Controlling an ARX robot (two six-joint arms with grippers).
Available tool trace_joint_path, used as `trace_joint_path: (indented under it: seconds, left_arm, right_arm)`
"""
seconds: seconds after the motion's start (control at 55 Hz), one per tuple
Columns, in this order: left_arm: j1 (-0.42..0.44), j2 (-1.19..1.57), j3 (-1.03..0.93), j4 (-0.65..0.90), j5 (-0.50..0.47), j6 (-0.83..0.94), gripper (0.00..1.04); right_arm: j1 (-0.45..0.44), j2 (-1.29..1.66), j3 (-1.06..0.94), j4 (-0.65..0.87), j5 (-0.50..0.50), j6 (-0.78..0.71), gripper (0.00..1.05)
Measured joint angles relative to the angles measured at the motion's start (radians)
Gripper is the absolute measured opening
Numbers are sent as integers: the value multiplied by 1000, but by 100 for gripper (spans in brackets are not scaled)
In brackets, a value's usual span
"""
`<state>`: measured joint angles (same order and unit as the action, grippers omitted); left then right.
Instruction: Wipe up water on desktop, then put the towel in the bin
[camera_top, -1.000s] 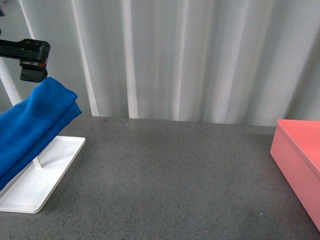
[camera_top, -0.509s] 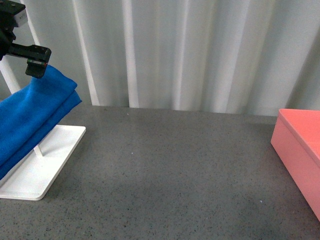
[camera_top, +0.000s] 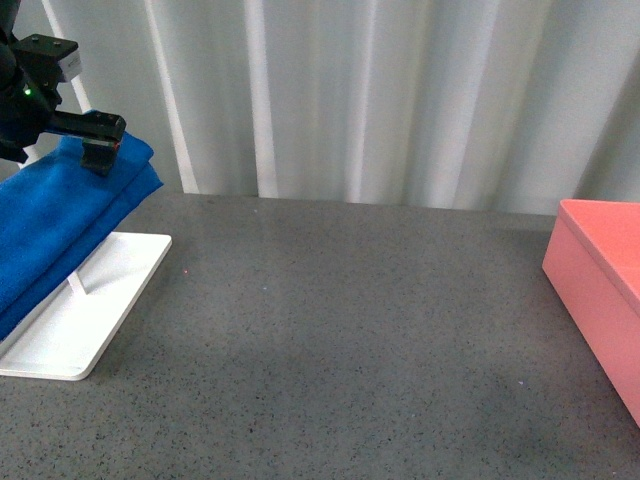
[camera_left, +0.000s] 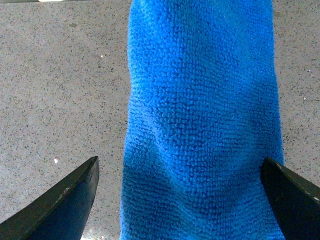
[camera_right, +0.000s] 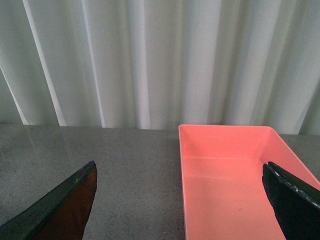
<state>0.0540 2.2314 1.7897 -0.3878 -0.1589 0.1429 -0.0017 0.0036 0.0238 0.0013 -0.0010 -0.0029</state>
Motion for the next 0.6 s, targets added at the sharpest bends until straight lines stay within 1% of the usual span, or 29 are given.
trace_joint_path:
  seconds: [0.109, 0.255, 0.273, 0.345, 0.436, 0.473, 0.6]
  left_arm:
    - [0, 6, -1, 10, -6, 9, 97]
    - [1, 7, -10, 23, -8, 13, 68]
    - [1, 8, -10, 24, -8, 13, 66]
    - [1, 8, -18, 32, -10, 14, 48]
    - [1, 8, -21, 35, -7, 14, 36]
    - [0, 8, -22, 35, -6, 16, 29]
    - [-2, 4, -22, 35, -4, 22, 13]
  right_arm:
    - [0, 0, 0, 0, 0, 0, 98]
    - [0, 0, 0, 0, 0, 0, 98]
    - [0, 0, 0, 0, 0, 0, 98]
    - [0, 0, 0, 0, 0, 0, 98]
    - [0, 0, 0, 0, 0, 0, 98]
    - [0, 0, 0, 0, 0, 0, 98]
    - [0, 0, 0, 0, 0, 0, 98]
